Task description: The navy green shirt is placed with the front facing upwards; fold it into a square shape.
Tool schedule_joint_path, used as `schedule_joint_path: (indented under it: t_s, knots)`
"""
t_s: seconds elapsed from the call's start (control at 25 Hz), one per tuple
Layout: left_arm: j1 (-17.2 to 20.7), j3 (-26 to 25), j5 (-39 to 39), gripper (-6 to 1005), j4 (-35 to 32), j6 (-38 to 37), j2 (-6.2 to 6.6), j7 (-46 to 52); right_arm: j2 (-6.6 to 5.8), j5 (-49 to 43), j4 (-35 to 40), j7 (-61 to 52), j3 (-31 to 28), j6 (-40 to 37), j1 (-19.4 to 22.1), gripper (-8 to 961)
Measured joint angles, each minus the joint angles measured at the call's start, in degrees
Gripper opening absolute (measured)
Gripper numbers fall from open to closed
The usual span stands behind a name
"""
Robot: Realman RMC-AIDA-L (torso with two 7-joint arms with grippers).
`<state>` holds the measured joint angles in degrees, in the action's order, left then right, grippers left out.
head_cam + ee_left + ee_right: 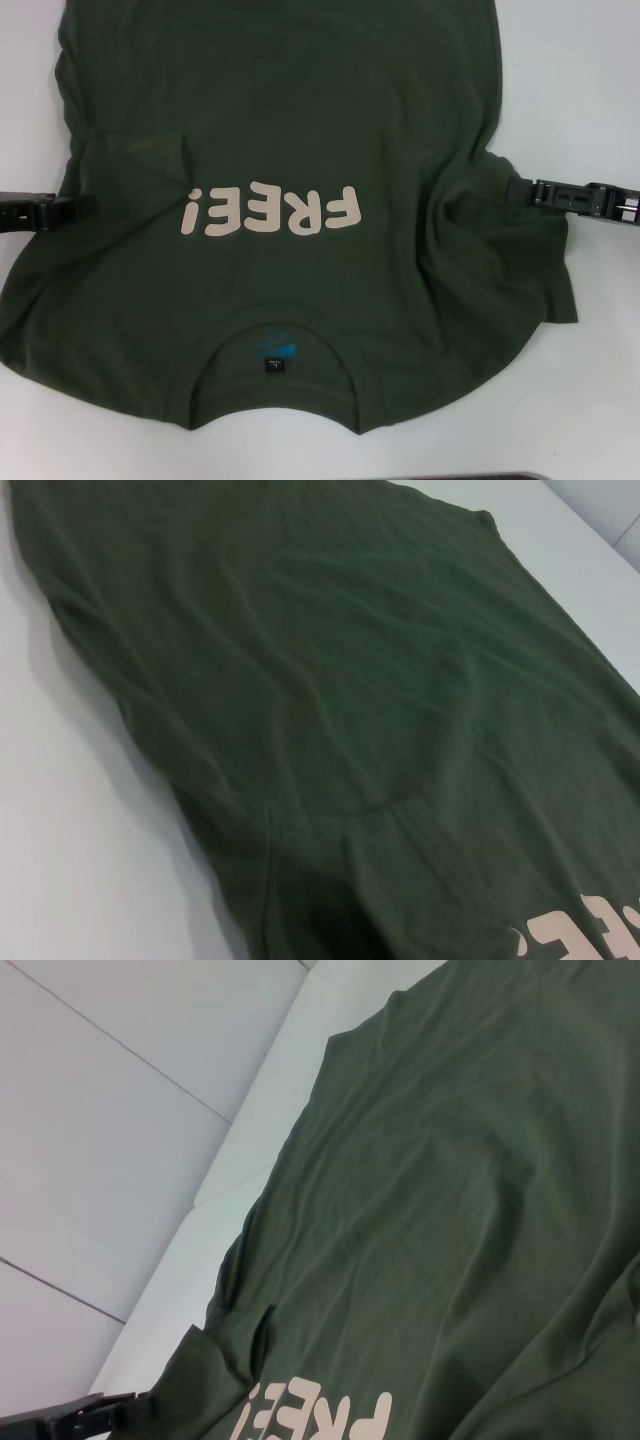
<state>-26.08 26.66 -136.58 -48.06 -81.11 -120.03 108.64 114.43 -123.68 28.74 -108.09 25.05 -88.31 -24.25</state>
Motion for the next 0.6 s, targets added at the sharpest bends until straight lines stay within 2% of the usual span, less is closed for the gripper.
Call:
schedule_joint_path:
  t_s: [0.2,0.32,0.6]
  knots:
    - [-0.2,0.0,0.0,172,0.1,-0.8,0.08,0.0,0.0,0.0,0.0,0.0,-0.5,0.0,0.0,928]
    - [-0.3,0.0,0.0,11,0.1,-1.8,0.08,0.0,0.06,0.0,0.0,0.1,-0.5,0.2,0.0,928]
    - [0.1,-0.4,0.4,2,0.0,-5.2,0.06,-0.5,0.18,0.0,0.0,0.3,-0.5,0.7,0.0,928]
